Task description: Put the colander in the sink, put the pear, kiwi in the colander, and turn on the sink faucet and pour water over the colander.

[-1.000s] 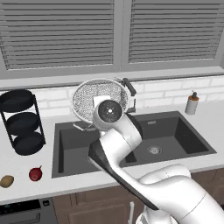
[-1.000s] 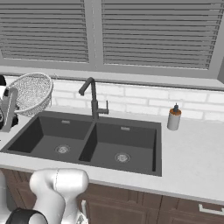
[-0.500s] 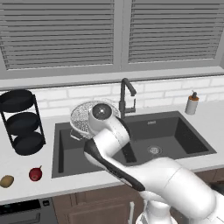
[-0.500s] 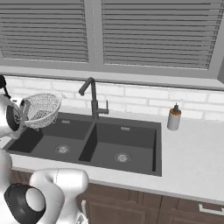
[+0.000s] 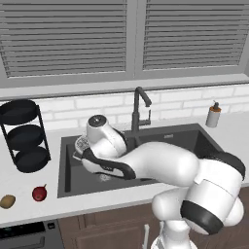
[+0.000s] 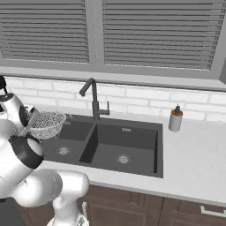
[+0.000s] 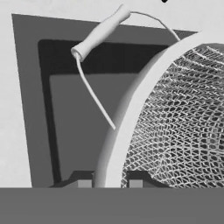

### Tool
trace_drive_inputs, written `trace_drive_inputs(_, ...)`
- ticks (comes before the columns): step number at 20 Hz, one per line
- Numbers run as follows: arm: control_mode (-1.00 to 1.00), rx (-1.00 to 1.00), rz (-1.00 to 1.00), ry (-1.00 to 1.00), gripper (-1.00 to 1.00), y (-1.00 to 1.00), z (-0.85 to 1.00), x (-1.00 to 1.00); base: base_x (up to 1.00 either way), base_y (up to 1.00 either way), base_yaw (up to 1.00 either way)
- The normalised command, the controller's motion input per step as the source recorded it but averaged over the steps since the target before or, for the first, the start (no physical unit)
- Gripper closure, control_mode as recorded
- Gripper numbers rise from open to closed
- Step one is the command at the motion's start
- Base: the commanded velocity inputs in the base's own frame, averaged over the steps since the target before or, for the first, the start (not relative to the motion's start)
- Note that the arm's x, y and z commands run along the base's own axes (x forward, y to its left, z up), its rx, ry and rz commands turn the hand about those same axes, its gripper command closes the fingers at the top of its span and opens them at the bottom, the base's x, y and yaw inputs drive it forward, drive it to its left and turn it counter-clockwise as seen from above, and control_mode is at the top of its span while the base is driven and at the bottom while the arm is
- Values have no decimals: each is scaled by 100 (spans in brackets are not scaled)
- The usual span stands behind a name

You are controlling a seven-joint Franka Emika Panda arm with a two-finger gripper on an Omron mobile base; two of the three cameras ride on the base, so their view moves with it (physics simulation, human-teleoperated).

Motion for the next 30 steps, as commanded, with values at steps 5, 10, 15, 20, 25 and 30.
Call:
trace_drive_inputs(5, -100, 0, -18, 18, 100, 17, -53, 36, 0, 0, 0)
trace_drive_inputs(10, -100, 0, -16, 9, 100, 3, -57, 25, 0, 0, 0)
trace_drive_inputs(15, -100, -8, -11, 0, 100, 0, -66, 16, 0, 0, 0)
trace_drive_inputs(20, -100, -11, -7, 0, 100, 0, -62, 10, 0, 0, 0)
trace_drive_inputs(25, -100, -6, -5, 0, 100, 0, -47, 33, 0, 0, 0)
trace_drive_inputs(30, -100, -1, -2, 0, 100, 0, -23, 54, 0, 0, 0)
